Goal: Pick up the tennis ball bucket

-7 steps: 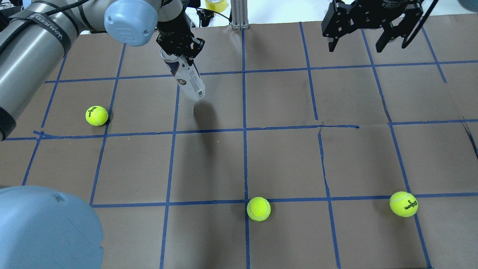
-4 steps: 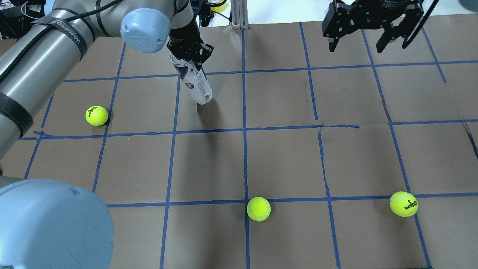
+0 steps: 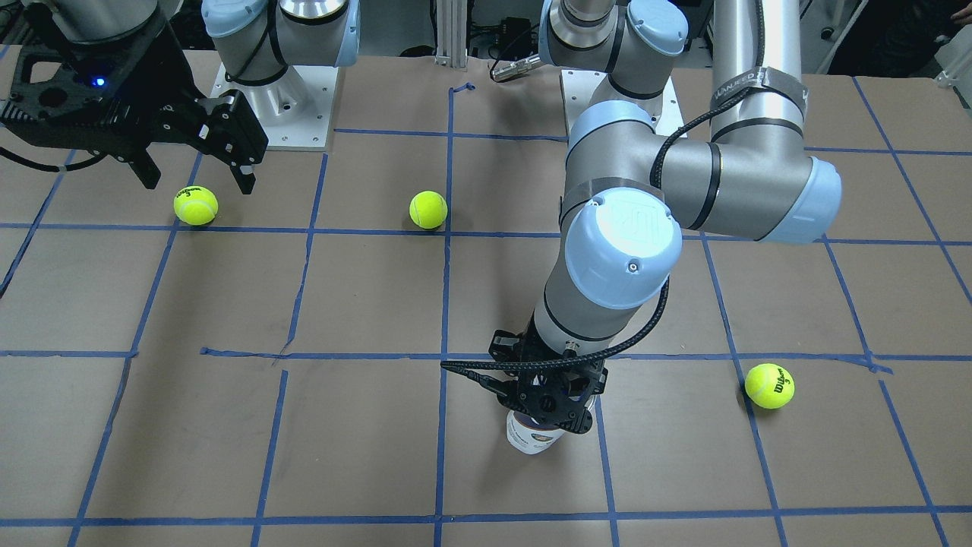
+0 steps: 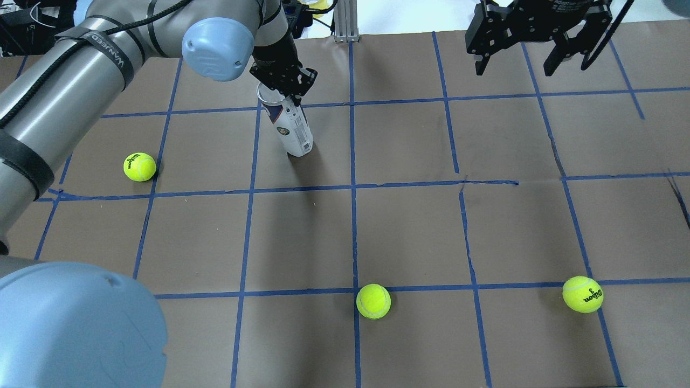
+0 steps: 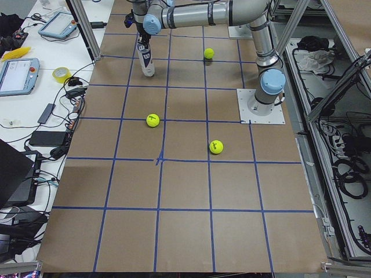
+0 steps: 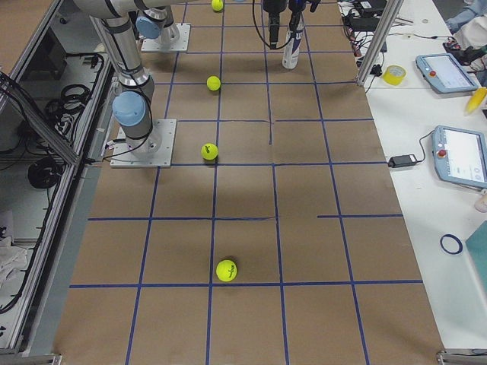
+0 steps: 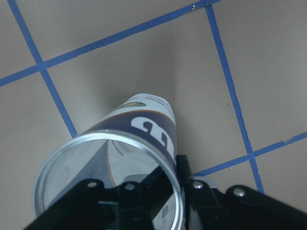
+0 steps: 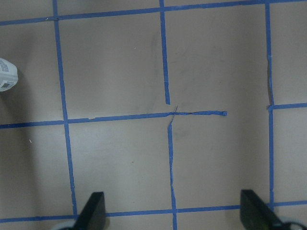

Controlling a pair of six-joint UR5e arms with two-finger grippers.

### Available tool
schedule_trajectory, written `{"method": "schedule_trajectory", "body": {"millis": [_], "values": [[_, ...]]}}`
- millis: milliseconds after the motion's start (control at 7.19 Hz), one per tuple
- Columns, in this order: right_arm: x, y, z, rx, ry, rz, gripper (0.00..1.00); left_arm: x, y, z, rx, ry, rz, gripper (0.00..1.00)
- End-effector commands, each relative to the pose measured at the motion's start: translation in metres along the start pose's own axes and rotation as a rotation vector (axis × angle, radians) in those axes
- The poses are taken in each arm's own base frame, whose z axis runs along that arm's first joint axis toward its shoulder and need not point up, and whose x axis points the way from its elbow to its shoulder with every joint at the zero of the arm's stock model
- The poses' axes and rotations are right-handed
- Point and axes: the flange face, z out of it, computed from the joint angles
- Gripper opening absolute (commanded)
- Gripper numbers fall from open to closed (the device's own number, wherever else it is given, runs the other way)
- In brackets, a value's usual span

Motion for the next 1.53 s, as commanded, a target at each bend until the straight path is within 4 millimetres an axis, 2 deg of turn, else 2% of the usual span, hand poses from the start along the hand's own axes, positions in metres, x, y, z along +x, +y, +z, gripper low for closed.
{"method": "schedule_trajectory", "body": {"millis": [0,139,278,417,557,696,835,974,1113,1252,1391], "values": [[0.0,0.0,0.001,-0.001,0.0,0.0,1.0,0.001,0.002,-0.002,0.003,0.005,-0.003,0.7],[0.0,0.0,0.001,-0.001,0.002,0.0,1.0,0.006,0.003,-0.011,0.022,0.046,-0.012,0.89],[0.0,0.001,0.003,-0.007,0.001,0.0,1.0,0.015,0.006,-0.03,0.052,0.086,-0.056,1.0],[0.0,0.005,0.004,-0.01,0.001,0.0,1.0,0.022,0.013,-0.051,0.069,0.082,-0.075,1.0],[0.001,0.011,0.007,-0.016,0.001,0.0,1.0,0.025,0.029,-0.08,0.051,0.078,-0.079,1.0],[0.001,0.015,0.008,-0.015,0.001,0.0,1.0,0.021,0.049,-0.12,0.034,0.053,-0.093,1.0],[0.001,0.015,0.009,-0.015,0.001,0.0,1.0,0.011,0.073,-0.155,0.008,-0.054,-0.105,1.0],[0.001,0.015,0.009,-0.015,0.001,0.0,1.0,-0.008,0.102,-0.178,-0.048,-0.082,-0.137,1.0],[0.001,0.015,0.009,-0.015,0.001,0.0,1.0,-0.053,0.126,-0.202,-0.035,-0.089,-0.217,1.0],[0.001,0.014,0.009,-0.013,0.001,0.0,1.0,-0.076,0.152,-0.208,-0.044,-0.076,-0.28,1.0],[0.001,0.014,0.009,-0.013,0.001,0.0,1.0,-0.091,0.172,-0.204,-0.063,-0.099,-0.312,1.0]]}}
